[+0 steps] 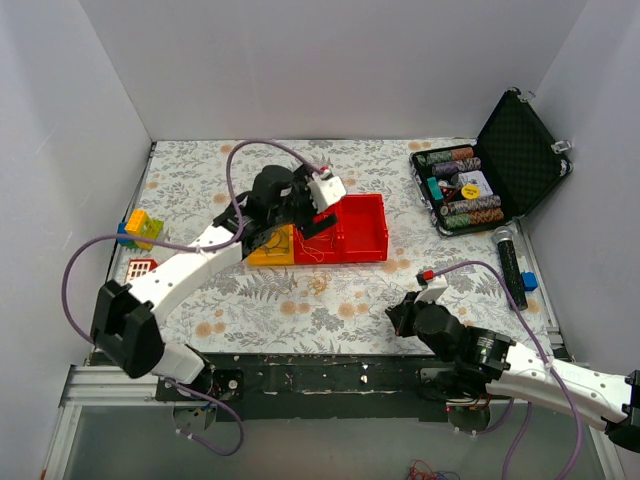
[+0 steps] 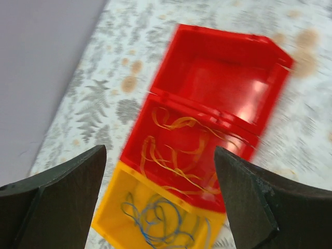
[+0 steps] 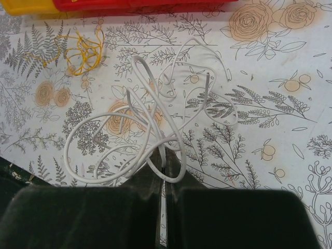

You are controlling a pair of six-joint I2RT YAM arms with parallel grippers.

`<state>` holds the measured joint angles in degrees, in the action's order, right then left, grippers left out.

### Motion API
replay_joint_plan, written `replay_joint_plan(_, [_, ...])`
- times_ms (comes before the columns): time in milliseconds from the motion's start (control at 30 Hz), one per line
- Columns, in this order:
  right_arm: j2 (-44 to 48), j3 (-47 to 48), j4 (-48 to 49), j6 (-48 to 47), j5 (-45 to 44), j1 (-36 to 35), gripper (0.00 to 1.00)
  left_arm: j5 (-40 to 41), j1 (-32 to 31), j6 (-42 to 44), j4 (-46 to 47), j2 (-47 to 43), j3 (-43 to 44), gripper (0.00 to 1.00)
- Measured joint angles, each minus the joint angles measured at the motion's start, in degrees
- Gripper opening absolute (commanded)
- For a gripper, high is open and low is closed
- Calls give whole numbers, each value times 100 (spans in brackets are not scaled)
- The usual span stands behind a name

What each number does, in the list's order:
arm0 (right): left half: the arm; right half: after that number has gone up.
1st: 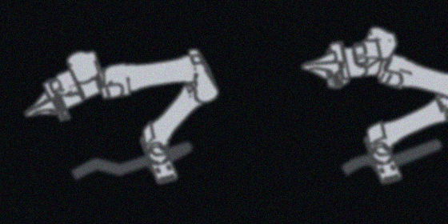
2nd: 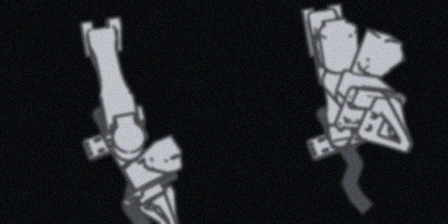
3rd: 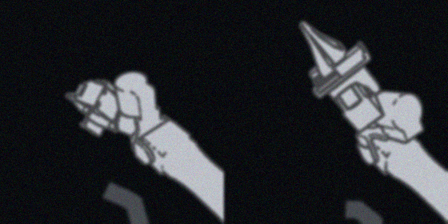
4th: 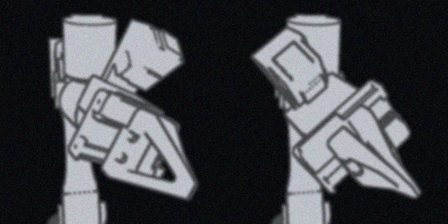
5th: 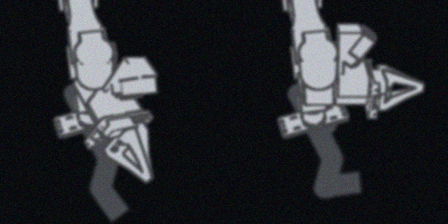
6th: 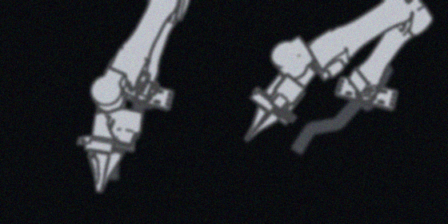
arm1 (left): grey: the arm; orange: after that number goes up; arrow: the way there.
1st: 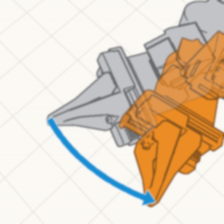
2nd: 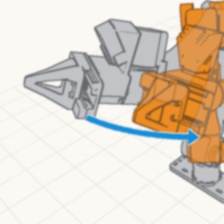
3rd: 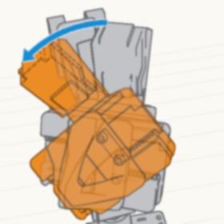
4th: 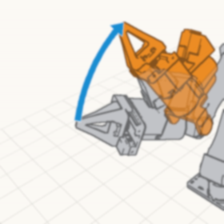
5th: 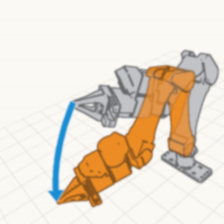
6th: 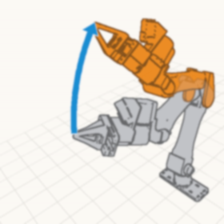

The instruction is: Untangle the cables

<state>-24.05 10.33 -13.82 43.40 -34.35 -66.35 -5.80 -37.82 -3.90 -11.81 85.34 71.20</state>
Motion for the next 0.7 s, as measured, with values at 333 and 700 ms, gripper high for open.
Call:
replay_joint_plan(333, [-70, 0, 4, 17, 0, 0, 1, -1674, -896, 1073, -1093, -1624, -2483, 81])
replay_joint_plan(700, [-55, 0, 2, 20, -2, 0, 1, -1515, -1023, 1587, -367, -964, -3128, 78])
